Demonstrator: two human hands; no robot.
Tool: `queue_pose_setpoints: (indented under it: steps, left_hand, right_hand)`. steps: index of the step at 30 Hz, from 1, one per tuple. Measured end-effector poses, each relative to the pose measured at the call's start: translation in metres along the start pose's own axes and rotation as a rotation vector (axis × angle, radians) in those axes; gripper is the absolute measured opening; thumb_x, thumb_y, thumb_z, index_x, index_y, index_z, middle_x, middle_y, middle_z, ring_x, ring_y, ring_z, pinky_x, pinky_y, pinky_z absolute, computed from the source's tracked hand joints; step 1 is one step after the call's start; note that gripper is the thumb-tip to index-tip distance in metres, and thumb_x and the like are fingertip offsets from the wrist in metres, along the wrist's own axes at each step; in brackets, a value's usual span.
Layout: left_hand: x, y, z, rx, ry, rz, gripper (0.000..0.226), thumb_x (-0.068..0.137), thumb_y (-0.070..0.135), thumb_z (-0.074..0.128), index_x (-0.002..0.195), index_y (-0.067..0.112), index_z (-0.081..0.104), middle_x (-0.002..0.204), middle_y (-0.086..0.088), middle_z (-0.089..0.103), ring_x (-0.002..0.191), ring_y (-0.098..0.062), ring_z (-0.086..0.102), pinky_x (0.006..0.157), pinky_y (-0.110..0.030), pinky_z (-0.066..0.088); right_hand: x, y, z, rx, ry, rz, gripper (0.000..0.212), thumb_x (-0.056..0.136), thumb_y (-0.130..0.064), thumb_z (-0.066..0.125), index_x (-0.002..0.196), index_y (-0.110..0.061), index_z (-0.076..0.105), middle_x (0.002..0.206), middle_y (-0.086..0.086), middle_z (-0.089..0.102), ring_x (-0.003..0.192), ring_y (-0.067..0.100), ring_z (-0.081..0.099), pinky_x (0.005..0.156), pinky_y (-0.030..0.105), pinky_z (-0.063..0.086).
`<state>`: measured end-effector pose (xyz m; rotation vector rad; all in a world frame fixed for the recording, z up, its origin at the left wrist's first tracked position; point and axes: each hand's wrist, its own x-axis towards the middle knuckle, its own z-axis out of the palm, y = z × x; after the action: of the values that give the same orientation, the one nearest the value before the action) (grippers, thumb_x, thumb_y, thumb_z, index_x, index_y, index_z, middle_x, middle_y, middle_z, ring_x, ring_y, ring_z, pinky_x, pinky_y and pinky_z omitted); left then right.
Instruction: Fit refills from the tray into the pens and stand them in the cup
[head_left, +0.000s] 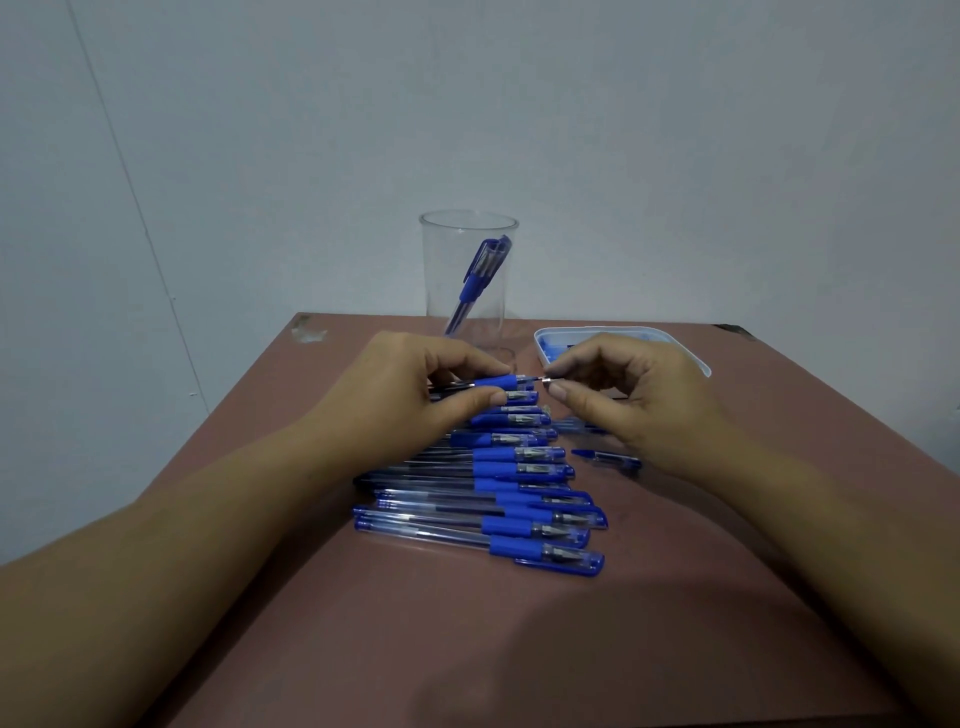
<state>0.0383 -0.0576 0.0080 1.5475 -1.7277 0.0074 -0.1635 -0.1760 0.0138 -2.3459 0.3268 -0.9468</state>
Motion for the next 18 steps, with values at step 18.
queue_pose_setpoints:
  steps: [18]
  left_hand:
    - [-0.0007, 0.0016, 0.0004, 0.007, 0.020, 0.010, 0.024, 0.083, 0.033, 0.074, 0.106, 0.032, 0.074, 0.087, 0.034, 0.063, 0.082, 0.007, 0.063, 0.067, -0.006, 0.045]
  right_hand:
    - [-0.0005, -0.0032, 0.0030, 0.029, 0.064, -0.012, 0.016, 0.079, -0.028, 0.071, 0.091, -0.037, 0.066, 0.084, -0.012, 0.069, 0.078, 0.007, 0.065, 0.072, 0.016, 0.052]
